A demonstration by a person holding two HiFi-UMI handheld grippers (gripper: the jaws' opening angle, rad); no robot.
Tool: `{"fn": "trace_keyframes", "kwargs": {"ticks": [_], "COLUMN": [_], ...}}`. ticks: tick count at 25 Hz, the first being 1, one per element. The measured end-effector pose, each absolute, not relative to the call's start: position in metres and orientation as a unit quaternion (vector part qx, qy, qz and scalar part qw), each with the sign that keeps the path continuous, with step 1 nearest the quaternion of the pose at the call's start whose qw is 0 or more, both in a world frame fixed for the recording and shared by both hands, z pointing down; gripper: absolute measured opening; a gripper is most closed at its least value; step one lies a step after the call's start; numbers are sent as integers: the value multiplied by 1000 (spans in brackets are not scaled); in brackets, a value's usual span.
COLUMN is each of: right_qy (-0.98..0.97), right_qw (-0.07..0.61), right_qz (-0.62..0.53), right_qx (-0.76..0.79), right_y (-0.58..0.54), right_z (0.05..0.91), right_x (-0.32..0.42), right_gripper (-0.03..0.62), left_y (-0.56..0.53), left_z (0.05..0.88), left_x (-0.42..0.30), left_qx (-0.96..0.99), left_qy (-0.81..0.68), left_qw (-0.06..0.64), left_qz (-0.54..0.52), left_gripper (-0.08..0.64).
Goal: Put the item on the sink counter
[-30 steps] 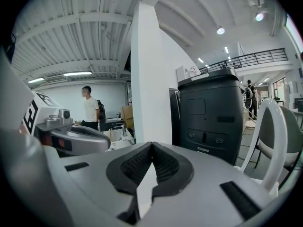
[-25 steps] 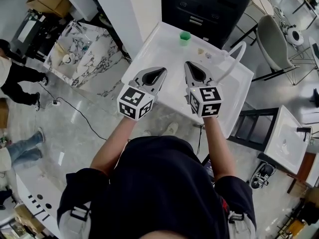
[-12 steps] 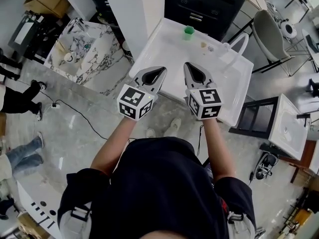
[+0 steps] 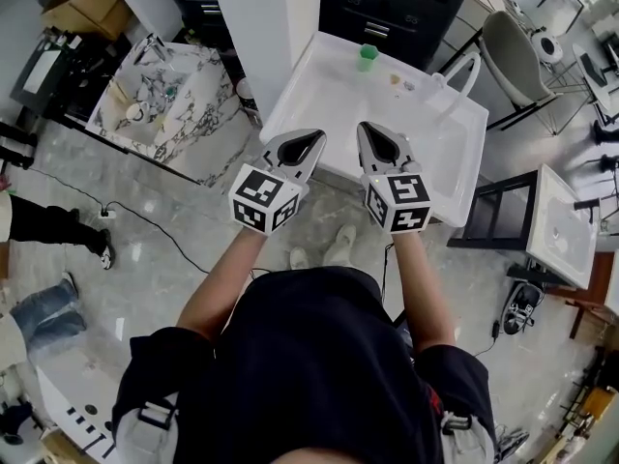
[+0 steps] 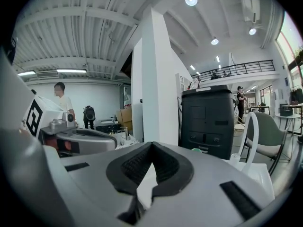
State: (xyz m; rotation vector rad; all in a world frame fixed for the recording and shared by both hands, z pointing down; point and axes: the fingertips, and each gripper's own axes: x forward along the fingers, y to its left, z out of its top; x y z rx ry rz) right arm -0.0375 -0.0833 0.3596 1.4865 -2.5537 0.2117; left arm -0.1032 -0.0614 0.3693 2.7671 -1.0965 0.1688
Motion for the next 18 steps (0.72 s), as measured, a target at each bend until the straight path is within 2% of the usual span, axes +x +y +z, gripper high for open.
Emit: {"fn": "trace_keyframes", "kwargs": {"ticks": [18], "right_qy": [-849], "right_qw": [92], "right_qz": [67], "right_qx": [516], "right_y": [-47], "right_z": [360], "right_x": [-56], "right_gripper": [34], "left_y": [-35], "left_z": [367], "left_x": [-119], "left_qx": [933], "left_qy": [-348], "left_qw": [79], "left_qz": [45], "left_gripper": [12]}}
